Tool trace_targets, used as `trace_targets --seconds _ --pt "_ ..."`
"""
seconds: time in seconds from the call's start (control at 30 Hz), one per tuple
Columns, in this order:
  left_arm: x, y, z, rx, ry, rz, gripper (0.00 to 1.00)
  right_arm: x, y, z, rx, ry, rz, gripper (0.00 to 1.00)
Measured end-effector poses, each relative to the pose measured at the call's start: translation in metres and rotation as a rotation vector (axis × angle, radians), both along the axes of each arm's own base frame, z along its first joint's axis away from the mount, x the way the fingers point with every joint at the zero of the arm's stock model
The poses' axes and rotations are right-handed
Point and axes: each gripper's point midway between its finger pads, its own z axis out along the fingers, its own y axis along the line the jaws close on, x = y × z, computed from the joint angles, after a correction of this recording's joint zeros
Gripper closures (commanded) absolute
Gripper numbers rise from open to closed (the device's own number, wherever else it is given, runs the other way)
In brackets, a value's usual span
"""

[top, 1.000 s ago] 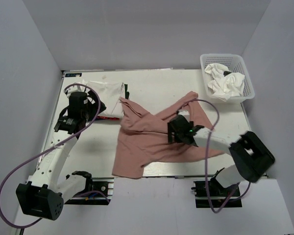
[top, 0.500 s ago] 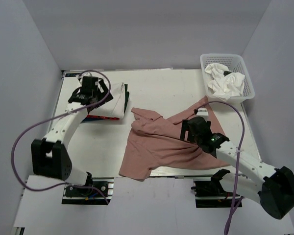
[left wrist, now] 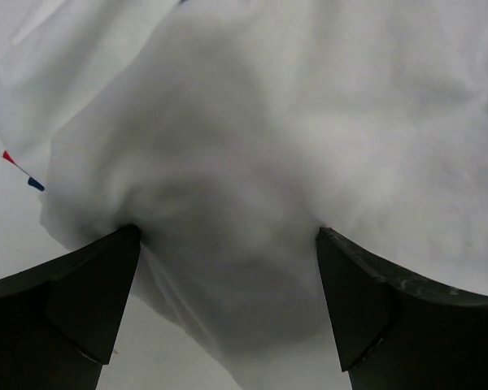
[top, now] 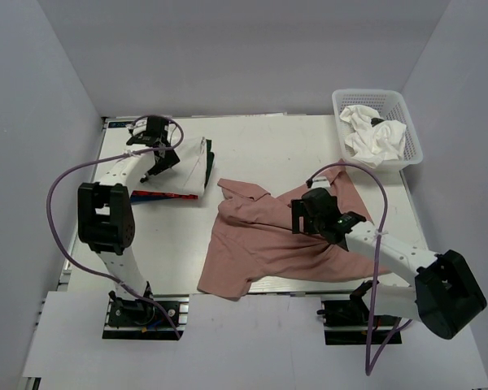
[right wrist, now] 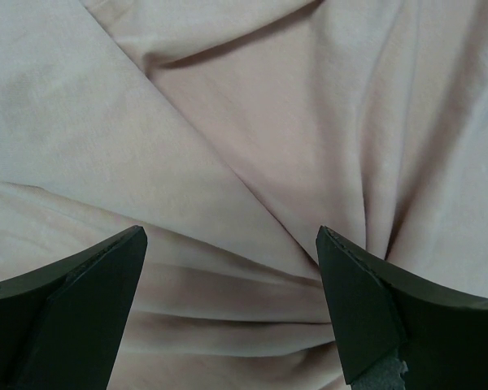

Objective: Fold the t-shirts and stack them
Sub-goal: Put the neatly folded tshirt into the corner of the board with the left arm

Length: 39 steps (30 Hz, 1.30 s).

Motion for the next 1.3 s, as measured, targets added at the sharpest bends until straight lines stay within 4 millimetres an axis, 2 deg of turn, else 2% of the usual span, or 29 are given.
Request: trace_targets --seconds 0.27,0.47,0.8,0.97,1.3 --pt "0.015 0.04 -0.035 0.022 0.063 0.103 0.0 0.004 0.005 -0.006 -0.011 0.016 0.021 0.1" --pt "0.03 0.067 -0.037 -0.004 0.034 0.154 0.0 0.01 0.008 -0.002 -0.011 0.008 0.021 0.1" --pt "0.092 0.122 -0.038 -0.012 -0.023 0.302 0.0 0.037 0.022 0.004 -0.029 0.006 0.032 0.1" --pt "0.114 0.151 -0.035 -0.031 -0.083 0.382 0.0 0.051 0.029 0.011 -0.029 -0.001 0.032 0.1" --pt "0.163 0.178 -0.029 -0.029 -0.208 0.344 0.0 0.057 0.031 0.01 -0.04 0.011 0.047 0.1"
